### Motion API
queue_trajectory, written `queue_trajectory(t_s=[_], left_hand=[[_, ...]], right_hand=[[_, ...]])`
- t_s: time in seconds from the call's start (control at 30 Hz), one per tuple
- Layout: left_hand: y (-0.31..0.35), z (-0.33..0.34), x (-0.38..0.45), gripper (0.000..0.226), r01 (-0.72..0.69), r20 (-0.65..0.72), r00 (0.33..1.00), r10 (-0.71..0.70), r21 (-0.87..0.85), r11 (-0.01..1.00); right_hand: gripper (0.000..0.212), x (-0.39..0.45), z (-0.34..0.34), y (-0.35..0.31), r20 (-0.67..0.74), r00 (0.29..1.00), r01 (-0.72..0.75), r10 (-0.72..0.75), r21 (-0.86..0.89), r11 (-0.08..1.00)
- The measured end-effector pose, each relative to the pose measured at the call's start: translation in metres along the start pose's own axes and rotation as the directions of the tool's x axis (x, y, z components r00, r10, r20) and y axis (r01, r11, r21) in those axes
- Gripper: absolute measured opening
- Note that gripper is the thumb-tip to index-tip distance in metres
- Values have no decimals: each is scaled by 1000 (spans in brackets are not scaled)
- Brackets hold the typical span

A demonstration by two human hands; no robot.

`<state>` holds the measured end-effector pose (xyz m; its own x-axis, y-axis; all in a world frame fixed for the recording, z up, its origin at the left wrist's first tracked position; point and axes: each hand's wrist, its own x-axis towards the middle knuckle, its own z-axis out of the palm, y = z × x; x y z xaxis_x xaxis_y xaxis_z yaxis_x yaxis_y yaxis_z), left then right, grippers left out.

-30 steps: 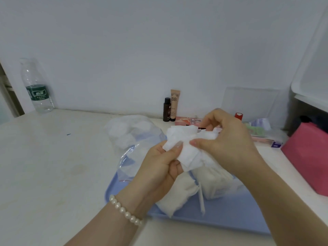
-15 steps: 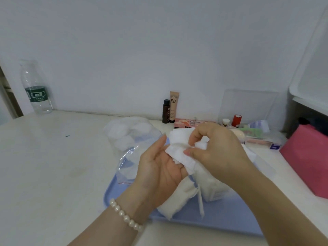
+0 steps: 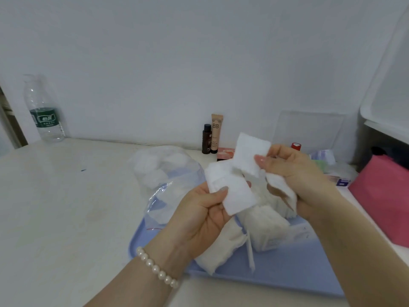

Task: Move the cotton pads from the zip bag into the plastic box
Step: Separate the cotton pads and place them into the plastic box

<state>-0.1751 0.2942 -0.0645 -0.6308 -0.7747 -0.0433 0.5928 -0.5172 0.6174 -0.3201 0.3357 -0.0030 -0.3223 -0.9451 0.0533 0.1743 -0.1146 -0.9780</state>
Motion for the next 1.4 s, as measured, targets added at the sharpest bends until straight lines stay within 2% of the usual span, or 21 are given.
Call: queue_trajectory(t_s=[0.07,0.2,0.33,0.43,0.57,0.73,0.93,1.13,1.27,1.4], left_hand=[[1,0,0,41,-14,3,1000,14,9,1000],[-1,1,0,40,-42,35,999,40,60,997],[-1,4,-1,34,-53,50,998,48,106,993],[-1,4,-1,37,-58,34,998,55,103,993],[-1,4,1,47,-30,26,999,30,9,1000],[-2,4,2,50,-17,37,999,17,9,1000],[-1,0,4,53,10,37,999,-11,23,1000],[1,2,2,52,29,37,999,-28,-35,999],[0,2,2,52,5,51,999,-3,-33,999],[-2,2,1,43,-35,32,999,34,21,999]], right_hand=[[8,0,-9,-8,56,995,-81,80,21,997],[6,-4,-14,-11,192,956,-175,221,-230,957],[13,-2,-9,-1,180,961,-104,210,-469,877],[25,-1,-6,3,151,975,-54,160,-540,840],[21,-4,-2,4,144,987,26,69,-574,819],[23,-2,1,7,149,988,130,-40,-664,736],[23,-2,0,7,146,988,131,-38,-699,703],[23,-2,2,11,120,985,174,-127,-769,615],[19,-1,-3,4,86,988,150,-130,-747,648],[18,0,-12,-1,86,995,91,-44,-686,722]])
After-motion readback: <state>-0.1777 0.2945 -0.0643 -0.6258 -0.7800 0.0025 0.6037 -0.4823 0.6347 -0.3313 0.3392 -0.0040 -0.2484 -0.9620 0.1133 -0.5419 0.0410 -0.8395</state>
